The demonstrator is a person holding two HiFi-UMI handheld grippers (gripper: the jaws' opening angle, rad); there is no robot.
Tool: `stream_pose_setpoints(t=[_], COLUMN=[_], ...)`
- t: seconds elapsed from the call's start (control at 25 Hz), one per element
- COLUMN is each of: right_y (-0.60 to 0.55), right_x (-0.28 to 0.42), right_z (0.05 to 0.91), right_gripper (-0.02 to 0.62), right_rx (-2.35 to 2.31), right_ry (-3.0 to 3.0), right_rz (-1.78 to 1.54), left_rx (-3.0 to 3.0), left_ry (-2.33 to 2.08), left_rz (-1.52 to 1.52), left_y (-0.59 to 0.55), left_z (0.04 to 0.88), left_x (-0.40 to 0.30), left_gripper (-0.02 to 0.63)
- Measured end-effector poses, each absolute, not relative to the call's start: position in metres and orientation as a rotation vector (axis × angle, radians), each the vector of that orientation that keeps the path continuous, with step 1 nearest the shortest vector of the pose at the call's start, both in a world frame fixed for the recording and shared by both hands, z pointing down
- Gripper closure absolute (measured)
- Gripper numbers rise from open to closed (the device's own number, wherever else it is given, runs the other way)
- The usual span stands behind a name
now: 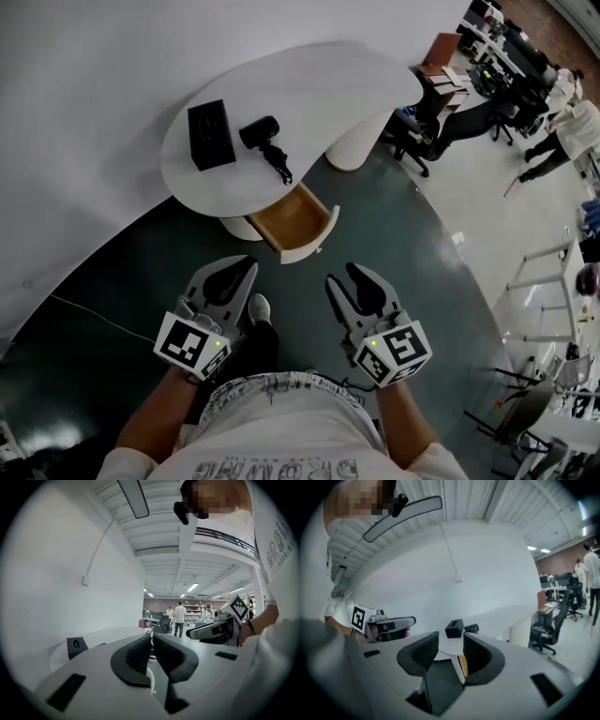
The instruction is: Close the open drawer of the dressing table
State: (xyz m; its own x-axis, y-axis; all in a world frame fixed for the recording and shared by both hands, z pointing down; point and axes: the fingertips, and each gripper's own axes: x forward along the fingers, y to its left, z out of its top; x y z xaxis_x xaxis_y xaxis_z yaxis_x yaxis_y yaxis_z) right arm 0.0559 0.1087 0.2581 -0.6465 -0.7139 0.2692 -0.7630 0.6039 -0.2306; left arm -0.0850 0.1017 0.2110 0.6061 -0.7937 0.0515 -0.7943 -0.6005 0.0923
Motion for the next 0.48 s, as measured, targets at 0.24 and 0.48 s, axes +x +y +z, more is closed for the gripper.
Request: stream_pose_setpoints(t=[0.24,0.48], right_y=[0.054,0.014], right_x=[0.022,-0.002], right_z=[0.263,0.266], right_gripper=[0.42,0.42], right_rx=[1.258,1.286], right_ry=[-2.633,-2.585], right_rz=[0.502,0.505], left_rx=[2.713,2.728], left_ry=[-1.317,-1.271], left_rz=[0.009,0.007], left_y=[0.046,0.004], left_z=[0.216,0.22], left_x=[-0.122,-0.148], left_gripper=[0.572,0.572])
